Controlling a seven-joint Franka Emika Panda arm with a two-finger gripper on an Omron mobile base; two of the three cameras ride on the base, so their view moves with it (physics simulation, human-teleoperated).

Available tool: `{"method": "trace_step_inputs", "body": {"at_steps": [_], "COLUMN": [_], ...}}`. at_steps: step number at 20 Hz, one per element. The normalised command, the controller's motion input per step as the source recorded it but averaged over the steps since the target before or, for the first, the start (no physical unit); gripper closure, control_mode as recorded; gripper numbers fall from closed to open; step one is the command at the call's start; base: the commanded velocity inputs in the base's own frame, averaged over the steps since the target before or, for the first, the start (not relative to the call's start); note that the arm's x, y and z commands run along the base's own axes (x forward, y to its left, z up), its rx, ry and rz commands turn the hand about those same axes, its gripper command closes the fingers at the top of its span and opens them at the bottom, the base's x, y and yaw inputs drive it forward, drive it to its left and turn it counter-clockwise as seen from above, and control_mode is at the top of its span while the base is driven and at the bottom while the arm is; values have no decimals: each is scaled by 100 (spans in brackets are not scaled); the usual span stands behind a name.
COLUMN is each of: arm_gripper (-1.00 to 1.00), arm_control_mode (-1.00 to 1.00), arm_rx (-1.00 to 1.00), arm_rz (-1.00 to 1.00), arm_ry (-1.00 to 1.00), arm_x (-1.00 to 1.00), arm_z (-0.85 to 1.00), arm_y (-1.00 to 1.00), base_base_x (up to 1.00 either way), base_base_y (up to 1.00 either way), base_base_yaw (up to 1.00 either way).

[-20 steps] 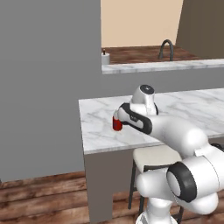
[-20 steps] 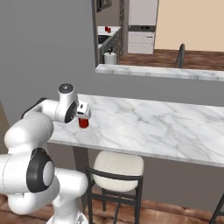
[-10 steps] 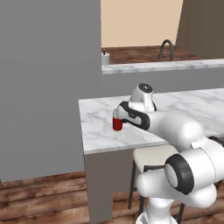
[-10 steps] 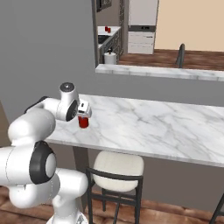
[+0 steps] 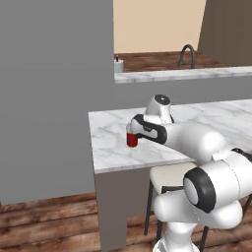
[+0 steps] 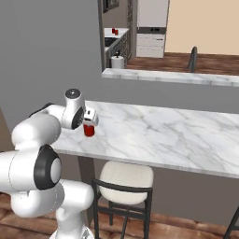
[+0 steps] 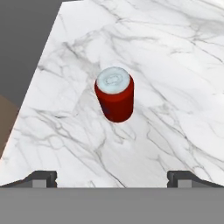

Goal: Four empty soda cans are scattered around the kitchen. Gather all the cans and cluster them next to the stove for recycling.

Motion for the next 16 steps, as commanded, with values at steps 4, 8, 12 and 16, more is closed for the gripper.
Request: {"method": "trace_step_inputs", "body": {"at_steps": [4, 8, 12, 16], "arm_gripper": [-100, -100, -100, -100], "arm_control_mode": [-100, -100, -100, -100], "arm_rx": [0, 0, 0, 0], "arm_rz": [0, 0, 0, 0], "arm_ry": [0, 0, 0, 0], "arm_x": [6, 6, 4, 3], "arm_z": [-18, -14, -4, -1], "arm_y": [0, 0, 0, 3], "base_base_x": [0, 0, 0, 0], "base_base_y": [0, 0, 0, 0], "base_base_yaw": [0, 0, 0, 0]}}
